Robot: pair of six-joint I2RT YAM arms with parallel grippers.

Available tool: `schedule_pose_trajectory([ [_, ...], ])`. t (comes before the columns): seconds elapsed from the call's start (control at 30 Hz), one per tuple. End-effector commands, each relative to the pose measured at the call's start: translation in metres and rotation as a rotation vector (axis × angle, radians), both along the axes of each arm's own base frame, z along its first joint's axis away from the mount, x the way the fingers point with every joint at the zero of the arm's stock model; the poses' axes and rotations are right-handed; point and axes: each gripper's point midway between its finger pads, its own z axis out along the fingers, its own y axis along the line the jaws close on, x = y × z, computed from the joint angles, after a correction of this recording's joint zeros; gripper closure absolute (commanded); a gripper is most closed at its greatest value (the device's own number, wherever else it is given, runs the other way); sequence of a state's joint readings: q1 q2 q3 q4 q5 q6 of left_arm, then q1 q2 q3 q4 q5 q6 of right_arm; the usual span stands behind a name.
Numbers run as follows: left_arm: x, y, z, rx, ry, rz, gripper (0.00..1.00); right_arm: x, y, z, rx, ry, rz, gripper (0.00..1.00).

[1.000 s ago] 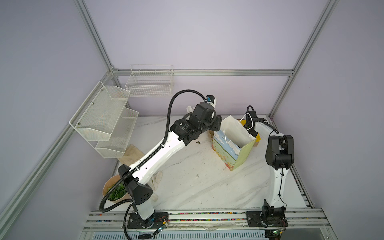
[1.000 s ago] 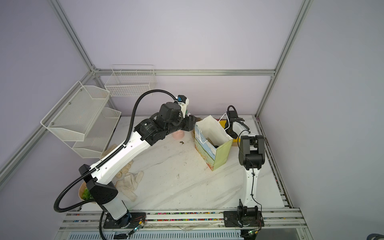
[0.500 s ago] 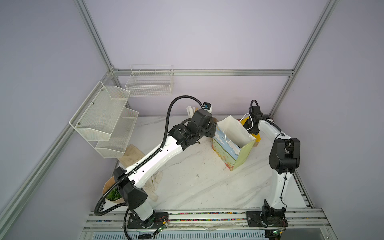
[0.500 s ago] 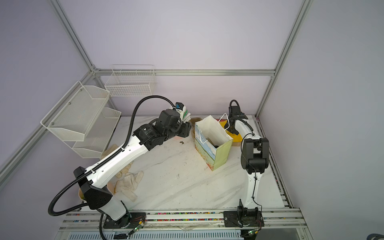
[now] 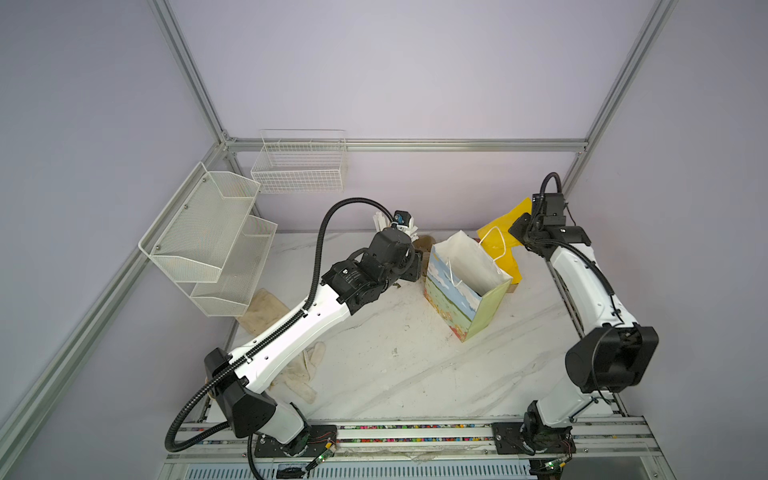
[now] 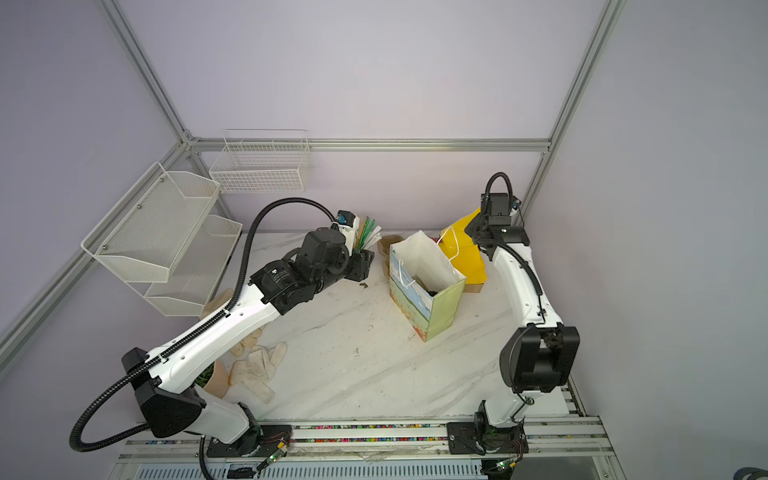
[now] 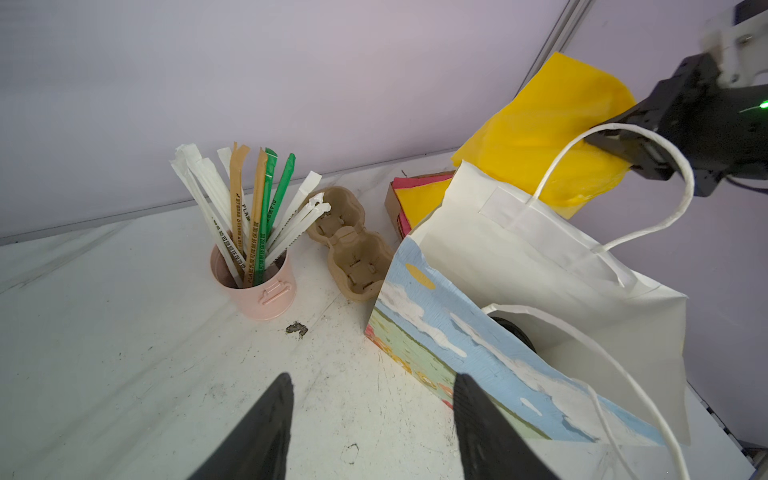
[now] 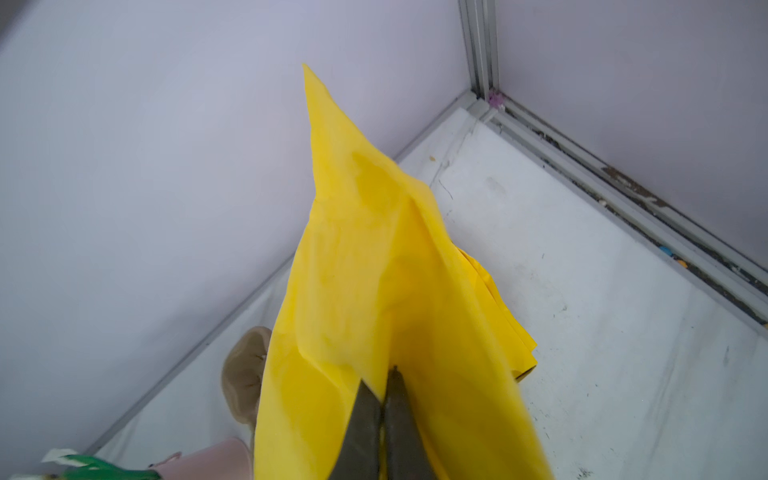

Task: Pack the takeout coffee
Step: 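Lift the yellow napkin and lower it into the bag with the right gripper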

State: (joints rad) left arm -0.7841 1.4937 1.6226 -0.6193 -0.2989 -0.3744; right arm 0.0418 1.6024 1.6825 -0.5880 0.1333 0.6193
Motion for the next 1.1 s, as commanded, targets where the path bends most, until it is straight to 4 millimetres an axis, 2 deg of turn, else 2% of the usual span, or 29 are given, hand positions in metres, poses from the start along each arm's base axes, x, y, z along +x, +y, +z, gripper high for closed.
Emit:
schedule_pose_trajectory([
  [0.0, 0.001, 0.009, 0.014, -0.077, -0.043, -0.002, 0.38, -0.022, 0.004, 0.056, 0.038, -0.162, 0.015, 1.00],
  [0.1, 0.003, 0.014, 0.005, -0.117, -0.008, -0.010, 0.36, -0.048, 0.017, 0.095, 0.030, -0.251, 0.076, 1.00],
  [0.13, -0.001, 0.020, 0.014, -0.150, -0.019, -0.015, 0.36, -0.056, 0.024, 0.105, 0.013, -0.269, 0.104, 1.00],
  [0.2, -0.004, 0.025, 0.015, -0.174, -0.017, -0.015, 0.35, -0.076, 0.044, 0.129, -0.018, -0.329, 0.193, 1.00],
  [0.3, -0.007, 0.032, 0.017, -0.192, -0.021, -0.014, 0.35, -0.103, 0.068, 0.144, -0.055, -0.369, 0.275, 1.00],
  [0.4, -0.010, 0.036, 0.017, -0.200, -0.021, -0.015, 0.35, -0.121, 0.091, 0.145, -0.066, -0.383, 0.359, 1.00],
  [0.5, -0.013, 0.040, 0.016, -0.206, -0.021, -0.012, 0.34, -0.130, 0.115, 0.135, -0.102, -0.365, 0.415, 1.00],
  [0.57, -0.014, 0.041, 0.013, -0.207, -0.016, -0.010, 0.34, -0.129, 0.121, 0.121, -0.144, -0.316, 0.396, 1.00],
  [0.67, -0.017, 0.042, 0.011, -0.212, -0.008, -0.012, 0.34, -0.124, 0.121, 0.096, -0.213, -0.225, 0.344, 1.00],
  [0.87, -0.020, 0.045, 0.006, -0.206, -0.002, -0.012, 0.34, -0.120, 0.098, 0.052, -0.346, -0.080, 0.191, 1.00],
  [1.07, -0.020, 0.046, 0.002, -0.194, 0.001, -0.012, 0.34, -0.131, 0.126, 0.011, -0.318, -0.016, 0.293, 1.00],
])
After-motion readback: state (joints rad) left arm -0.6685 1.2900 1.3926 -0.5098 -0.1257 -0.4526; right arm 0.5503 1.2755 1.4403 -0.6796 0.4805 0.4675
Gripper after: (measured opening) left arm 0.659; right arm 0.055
